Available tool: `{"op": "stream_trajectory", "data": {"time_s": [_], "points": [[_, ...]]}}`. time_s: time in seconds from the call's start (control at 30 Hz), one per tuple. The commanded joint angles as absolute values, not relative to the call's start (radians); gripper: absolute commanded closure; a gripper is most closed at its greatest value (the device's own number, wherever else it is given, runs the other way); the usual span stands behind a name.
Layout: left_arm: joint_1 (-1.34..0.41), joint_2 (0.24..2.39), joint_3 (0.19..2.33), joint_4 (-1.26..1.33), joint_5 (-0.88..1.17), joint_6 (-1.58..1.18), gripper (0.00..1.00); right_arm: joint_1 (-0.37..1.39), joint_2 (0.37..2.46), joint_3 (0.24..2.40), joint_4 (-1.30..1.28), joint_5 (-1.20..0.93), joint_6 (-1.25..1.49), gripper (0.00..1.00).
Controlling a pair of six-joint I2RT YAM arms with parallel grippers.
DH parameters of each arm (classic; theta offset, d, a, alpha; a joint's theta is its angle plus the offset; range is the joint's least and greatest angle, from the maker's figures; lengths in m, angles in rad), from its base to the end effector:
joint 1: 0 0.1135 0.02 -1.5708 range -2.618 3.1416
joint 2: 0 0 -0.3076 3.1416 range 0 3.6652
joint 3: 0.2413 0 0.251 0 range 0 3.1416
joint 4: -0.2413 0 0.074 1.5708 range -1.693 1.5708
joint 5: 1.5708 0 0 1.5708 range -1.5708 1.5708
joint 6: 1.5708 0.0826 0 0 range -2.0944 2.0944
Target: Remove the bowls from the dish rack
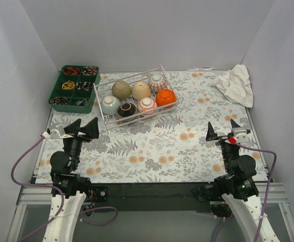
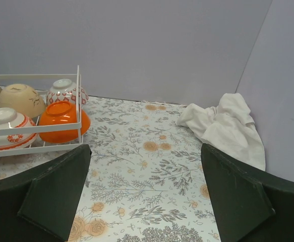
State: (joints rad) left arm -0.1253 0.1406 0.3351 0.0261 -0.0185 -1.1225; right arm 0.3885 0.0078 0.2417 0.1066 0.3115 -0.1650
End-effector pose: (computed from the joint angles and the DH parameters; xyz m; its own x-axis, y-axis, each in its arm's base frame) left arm 0.0952 -0.0105 0.2968 -0.0024 -0.9078 -0.4193 0.2420 0.4063 -0.8811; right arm 0.0831 0.0067 0.2817 0.3202 -0.0379 -0.9466 -0.0412 0.9977 -0.0538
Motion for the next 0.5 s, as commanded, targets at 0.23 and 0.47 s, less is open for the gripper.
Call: {"op": "stream_trajectory", "data": {"time_s": [0.23, 0.47], "points": [[-0.118, 0.147, 0.357, 0.014, -0.02, -1.109, 0.02, 0.396, -0.198, 0.278, 0.137, 0.33, -0.166, 0.01], [-0.118, 0.274, 0.423, -0.057, 0.058, -1.13, 0.02, 0.397, -0.198, 0.268, 0.133, 0.334, -0.158, 0.01]]}}
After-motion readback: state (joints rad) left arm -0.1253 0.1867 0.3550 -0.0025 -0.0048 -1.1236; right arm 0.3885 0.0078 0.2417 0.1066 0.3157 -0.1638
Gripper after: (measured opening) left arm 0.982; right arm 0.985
